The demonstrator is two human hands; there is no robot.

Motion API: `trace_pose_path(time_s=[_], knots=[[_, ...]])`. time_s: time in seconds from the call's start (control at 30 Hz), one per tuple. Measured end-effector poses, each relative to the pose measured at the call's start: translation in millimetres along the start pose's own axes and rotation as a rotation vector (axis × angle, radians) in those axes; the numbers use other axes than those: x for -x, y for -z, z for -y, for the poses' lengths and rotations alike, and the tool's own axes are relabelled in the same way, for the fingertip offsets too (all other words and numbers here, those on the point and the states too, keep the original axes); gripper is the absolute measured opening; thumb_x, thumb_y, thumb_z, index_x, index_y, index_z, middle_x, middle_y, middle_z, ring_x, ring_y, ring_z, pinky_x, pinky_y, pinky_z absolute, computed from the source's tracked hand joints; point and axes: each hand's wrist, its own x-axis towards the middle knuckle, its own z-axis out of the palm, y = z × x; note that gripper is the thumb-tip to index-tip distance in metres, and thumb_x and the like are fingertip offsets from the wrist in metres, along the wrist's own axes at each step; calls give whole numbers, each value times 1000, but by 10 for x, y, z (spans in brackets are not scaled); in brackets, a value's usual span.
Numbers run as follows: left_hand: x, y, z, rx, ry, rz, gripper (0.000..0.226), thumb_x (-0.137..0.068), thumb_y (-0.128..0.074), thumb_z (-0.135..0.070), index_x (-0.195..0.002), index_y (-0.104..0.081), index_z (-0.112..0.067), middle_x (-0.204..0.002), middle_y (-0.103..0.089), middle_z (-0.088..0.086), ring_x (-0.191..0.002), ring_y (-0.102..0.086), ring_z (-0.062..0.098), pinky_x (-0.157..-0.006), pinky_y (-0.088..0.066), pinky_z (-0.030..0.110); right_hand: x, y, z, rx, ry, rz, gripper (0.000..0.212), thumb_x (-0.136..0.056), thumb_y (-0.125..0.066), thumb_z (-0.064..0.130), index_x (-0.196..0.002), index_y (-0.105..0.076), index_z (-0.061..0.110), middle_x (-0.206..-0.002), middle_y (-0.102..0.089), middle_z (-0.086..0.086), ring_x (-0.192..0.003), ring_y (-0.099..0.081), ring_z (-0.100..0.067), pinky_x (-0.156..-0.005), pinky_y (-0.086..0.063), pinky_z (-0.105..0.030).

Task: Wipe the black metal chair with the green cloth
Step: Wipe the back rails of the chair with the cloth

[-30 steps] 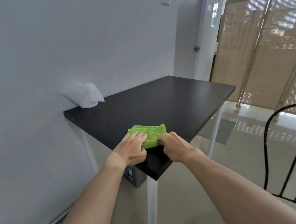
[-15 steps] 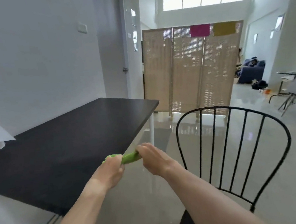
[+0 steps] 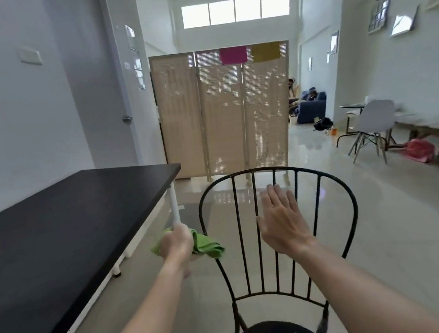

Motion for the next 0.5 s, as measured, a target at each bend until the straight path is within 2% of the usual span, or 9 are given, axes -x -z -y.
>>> trace_pose_path(time_s=[0.07, 0.13, 0.17, 0.2, 0.27, 0.3, 0.37, 0.43, 0.5], knots=[[-8, -233, -78, -129, -131, -67, 41, -99, -30, -24, -84, -59, 0, -87, -60, 14, -79, -60, 29, -69, -51, 35, -78, 13, -182, 13, -34, -28, 67, -99, -42, 29, -154, -14, 3, -164, -7, -17, -152, 3, -29, -123, 3, -44], [-52, -443, -106, -253, -328, -75, 40, -101, -30, -19, -77, -56, 0, -84, -57, 13, -81, -55, 28, -75, -39, 33, -178, 11, -341, 27, -74, -57, 70, -98, -43, 30, -154, -12, 2, -164, -5, -18, -152, 3, -30, -123, 3, -45], [-123, -547, -99, -303, -439, -74, 35, -101, -32, -18, -86, -56, 2, -92, -58, 17, -88, -54, 30, -80, -38, 34, -230, 2, -425, 41, -87, -79, 71, -98, -45, 30, -154, -14, 0, -163, -7, -20, -152, 1, -31, -123, 1, -47], [-236, -651, -72, -348, -550, -73, 30, -100, -35, -16, -104, -55, 6, -110, -55, 22, -101, -51, 31, -90, -37, 36, -277, -17, -514, 65, -95, -108, 71, -97, -46, 30, -153, -17, -2, -163, -10, -22, -152, -3, -33, -123, -3, -49], [-473, -864, -9, -450, -721, -44, 43, -99, -37, -15, -137, -36, 4, -140, -38, 20, -128, -38, 30, -114, -29, 42, -357, -69, -693, 128, -115, -166, 71, -94, -46, 31, -151, -22, -5, -160, -17, -25, -151, -11, -36, -122, -12, -52], [-585, -976, 16, -483, -767, -18, 48, -99, -35, -16, -143, -29, 1, -146, -34, 20, -135, -33, 31, -117, -27, 47, -395, -92, -779, 153, -127, -189, 72, -93, -43, 32, -151, -24, -6, -159, -20, -26, -150, -14, -37, -122, -15, -52], [-673, -1202, -9, -489, -842, 14, 47, -100, -30, -17, -144, -29, 1, -146, -36, 23, -139, -32, 35, -117, -26, 52, -465, -132, -931, 193, -136, -226, 73, -91, -39, 35, -150, -25, -6, -159, -21, -26, -149, -17, -37, -121, -14, -52], [-702, -1463, -40, -459, -879, 84, 50, -102, -26, -20, -146, -26, 3, -152, -32, 23, -144, -25, 35, -123, -16, 49, -546, -182, -1064, 239, -131, -246, 72, -92, -37, 36, -150, -25, -6, -159, -21, -26, -149, -18, -38, -121, -14, -53], [-699, -1725, -40, -533, -946, 138, 61, -100, -19, -28, -153, -15, 1, -162, -18, 16, -151, -10, 26, -124, 2, 39, -622, -259, -1182, 269, -132, -247, 72, -94, -35, 38, -150, -26, -6, -158, -23, -26, -148, -21, -38, -120, -16, -55]])
